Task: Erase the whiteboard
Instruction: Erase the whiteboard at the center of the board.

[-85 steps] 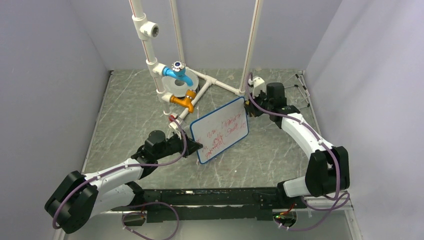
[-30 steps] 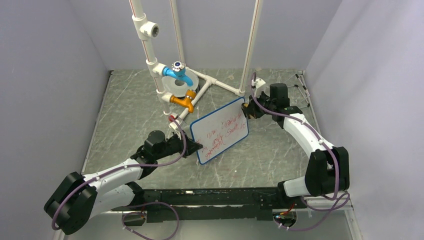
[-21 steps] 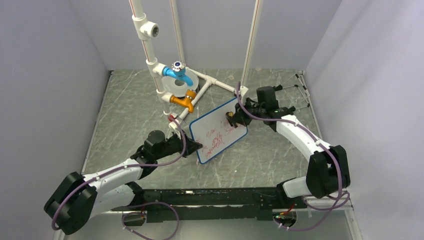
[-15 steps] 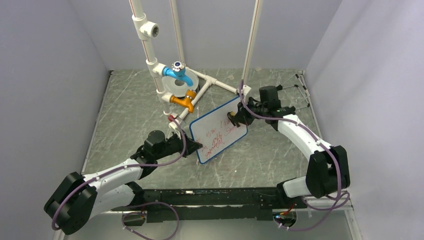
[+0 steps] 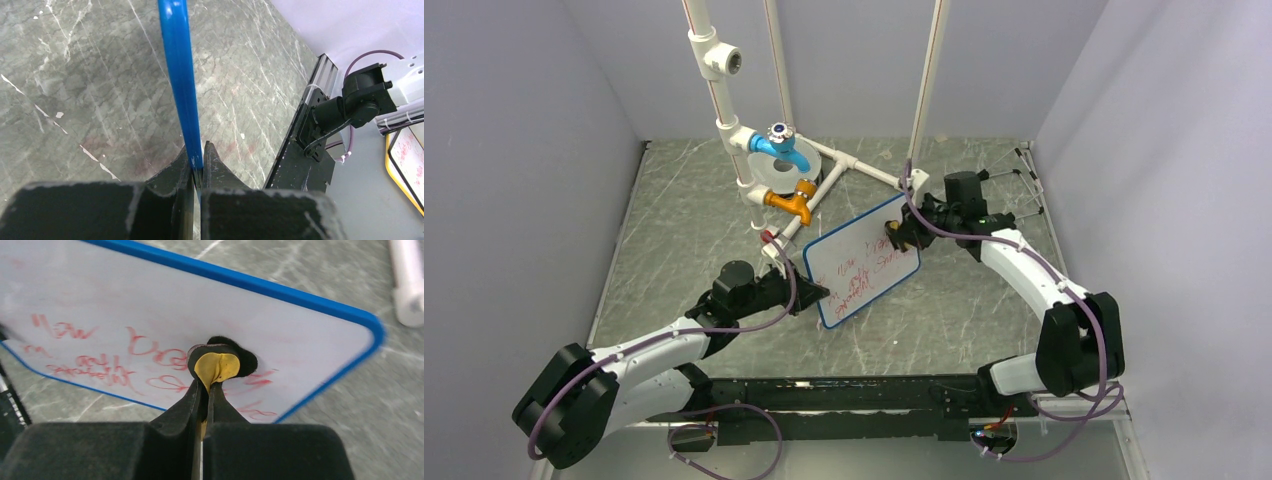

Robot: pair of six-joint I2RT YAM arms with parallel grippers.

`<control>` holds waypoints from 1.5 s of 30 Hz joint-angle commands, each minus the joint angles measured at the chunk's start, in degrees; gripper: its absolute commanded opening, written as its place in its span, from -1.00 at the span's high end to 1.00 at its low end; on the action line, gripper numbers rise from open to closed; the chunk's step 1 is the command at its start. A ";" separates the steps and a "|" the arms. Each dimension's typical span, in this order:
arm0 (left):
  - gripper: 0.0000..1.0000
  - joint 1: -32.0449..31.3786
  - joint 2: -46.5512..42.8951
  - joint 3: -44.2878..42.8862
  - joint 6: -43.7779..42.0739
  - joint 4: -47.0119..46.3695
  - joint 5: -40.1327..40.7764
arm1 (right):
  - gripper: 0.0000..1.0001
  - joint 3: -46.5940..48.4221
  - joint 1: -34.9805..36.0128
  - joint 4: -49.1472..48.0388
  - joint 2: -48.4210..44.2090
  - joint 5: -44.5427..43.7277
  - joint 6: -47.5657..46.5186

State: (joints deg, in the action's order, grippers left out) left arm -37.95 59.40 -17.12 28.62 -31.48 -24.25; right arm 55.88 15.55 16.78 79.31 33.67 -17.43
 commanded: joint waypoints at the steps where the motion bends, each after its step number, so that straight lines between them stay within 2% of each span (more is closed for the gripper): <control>1: 1.00 -0.72 -1.06 -1.50 -0.84 -7.09 -4.36 | 1.00 2.47 3.23 -0.89 -1.41 3.57 -0.75; 6: 1.00 -0.69 -1.60 -1.19 -0.96 -6.55 -4.11 | 1.00 1.64 -1.98 -6.85 -1.81 -13.43 6.94; 10: 1.00 -0.70 -0.90 -1.45 -1.02 -6.91 -4.46 | 1.00 0.65 -3.48 -8.03 -2.44 -17.58 7.75; 13: 1.00 -0.70 -0.52 -1.56 -0.87 -7.41 -4.67 | 1.00 0.78 -3.48 -7.05 -1.91 -13.91 6.39; 20: 1.00 -0.72 -1.09 -1.26 -0.82 -7.24 -4.30 | 1.00 2.31 2.28 1.12 -2.25 8.68 -3.63; 23: 1.00 -0.64 -1.51 -1.32 -0.90 -6.76 -4.03 | 1.00 3.26 2.75 1.90 -2.12 11.15 -3.26; 25: 1.00 -0.71 -1.56 -1.32 -0.87 -6.68 -4.09 | 1.00 3.01 1.98 -0.85 -2.22 4.66 -0.16; 29: 1.00 -0.71 -1.15 -1.37 -0.77 -6.92 -4.34 | 1.00 2.11 -3.04 -6.84 -2.79 -14.43 8.14; 31: 1.00 -0.67 -0.88 -1.41 -0.77 -7.23 -4.36 | 1.00 1.30 -4.42 -7.97 -3.29 -18.20 8.69; 34: 1.00 -0.65 -0.20 -1.73 -0.72 -7.57 -4.76 | 1.00 0.49 -4.60 -7.75 -3.45 -15.08 7.25; 36: 1.00 -0.72 0.19 -1.67 -0.41 -8.34 -5.13 | 1.00 0.95 -3.76 -6.21 -2.47 -8.73 5.38; 40: 1.00 -0.63 -0.01 -1.40 -0.03 -8.80 -4.98 | 1.00 1.94 1.92 -0.56 -1.59 4.66 -1.39; 45: 1.00 -0.65 -0.83 -1.32 -0.08 -8.14 -4.52 | 1.00 3.39 6.82 3.24 -1.44 13.37 -4.65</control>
State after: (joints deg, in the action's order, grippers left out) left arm -38.00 60.10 -17.12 29.85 -32.23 -24.71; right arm 56.66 19.88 17.23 77.93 35.29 -18.20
